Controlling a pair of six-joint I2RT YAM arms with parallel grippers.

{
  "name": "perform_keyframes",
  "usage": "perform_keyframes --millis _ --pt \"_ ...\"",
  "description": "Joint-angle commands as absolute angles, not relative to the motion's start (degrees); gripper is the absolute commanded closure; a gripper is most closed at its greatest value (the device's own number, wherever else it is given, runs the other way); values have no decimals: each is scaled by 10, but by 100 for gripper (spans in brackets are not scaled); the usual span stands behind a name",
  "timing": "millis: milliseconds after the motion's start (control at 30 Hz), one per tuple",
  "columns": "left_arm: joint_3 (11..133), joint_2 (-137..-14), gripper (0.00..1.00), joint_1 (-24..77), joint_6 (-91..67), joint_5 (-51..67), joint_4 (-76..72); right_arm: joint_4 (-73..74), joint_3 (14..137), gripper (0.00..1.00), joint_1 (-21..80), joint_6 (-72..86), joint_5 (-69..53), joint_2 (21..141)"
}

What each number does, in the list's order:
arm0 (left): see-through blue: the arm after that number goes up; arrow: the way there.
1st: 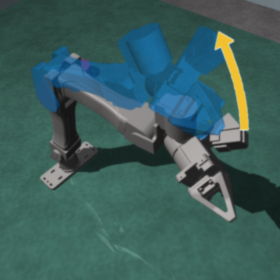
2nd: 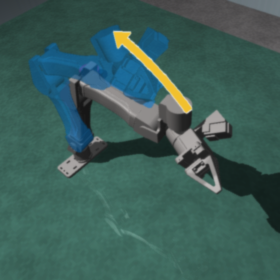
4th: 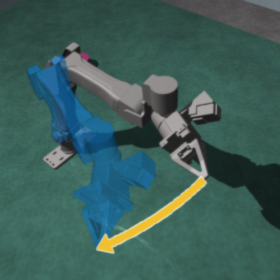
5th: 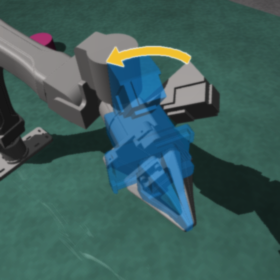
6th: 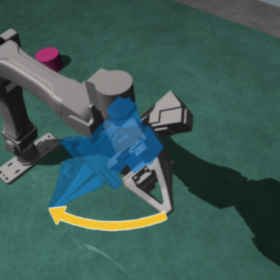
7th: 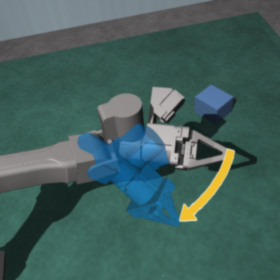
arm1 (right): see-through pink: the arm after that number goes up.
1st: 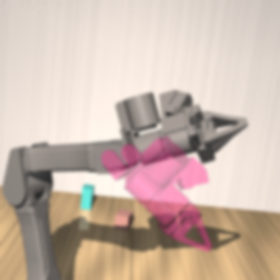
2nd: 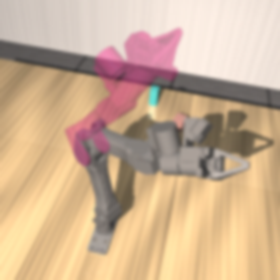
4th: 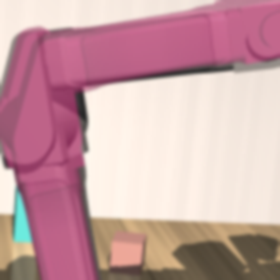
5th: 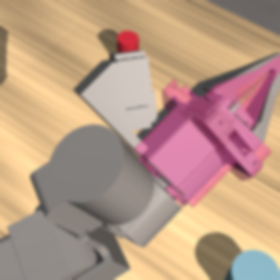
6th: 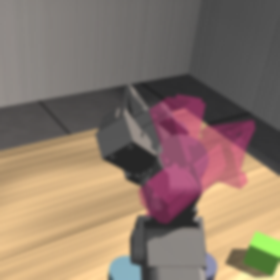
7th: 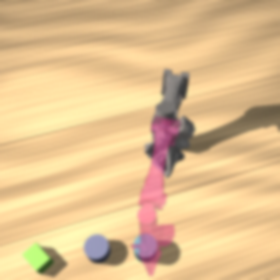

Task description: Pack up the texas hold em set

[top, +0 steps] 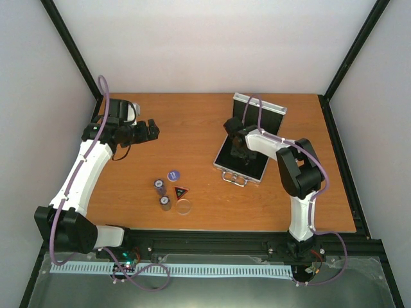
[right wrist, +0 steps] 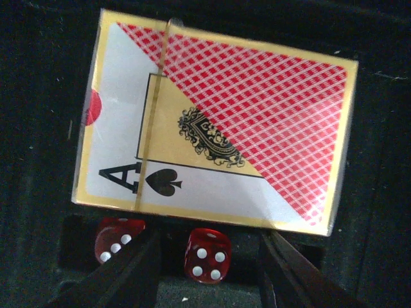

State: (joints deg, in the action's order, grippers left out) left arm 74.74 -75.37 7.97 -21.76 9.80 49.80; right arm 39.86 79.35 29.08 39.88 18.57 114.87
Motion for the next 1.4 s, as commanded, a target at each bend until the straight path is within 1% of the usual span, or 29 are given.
perform_keyframes --millis 0,133,300,433,567,767,900,1133,1233,1300,1367 --pt "773 -756 0 76 -210 101 494 404 798 54 283 397 197 1098" --pt "777 -757 0 76 -209 106 495 420 801 49 284 388 198 1075" --pt "777 -754 0 76 -210 109 496 425 810 49 290 348 155 1060" --pt "785 -753 0 76 -211 102 503 470 842 47 344 313 148 1070" --pt "810 -750 0 76 -212 88 510 499 846 40 423 308 148 1060" --pt "833 -749 0 76 -222 93 505 514 840 22 510 304 98 1045" --pt "828 -743 0 76 -225 88 505 532 839 17 559 304 71 1037" --pt "827 -741 0 76 -222 89 504 498 836 12 653 290 2 1047" --pt "826 -740 0 76 -222 91 504 487 849 8 676 272 -24 1070" --pt "825 -738 0 76 -221 91 504 485 857 2 685 260 -30 1082" --pt "823 -736 0 76 -221 91 506 482 860 1 686 255 -31 1091"
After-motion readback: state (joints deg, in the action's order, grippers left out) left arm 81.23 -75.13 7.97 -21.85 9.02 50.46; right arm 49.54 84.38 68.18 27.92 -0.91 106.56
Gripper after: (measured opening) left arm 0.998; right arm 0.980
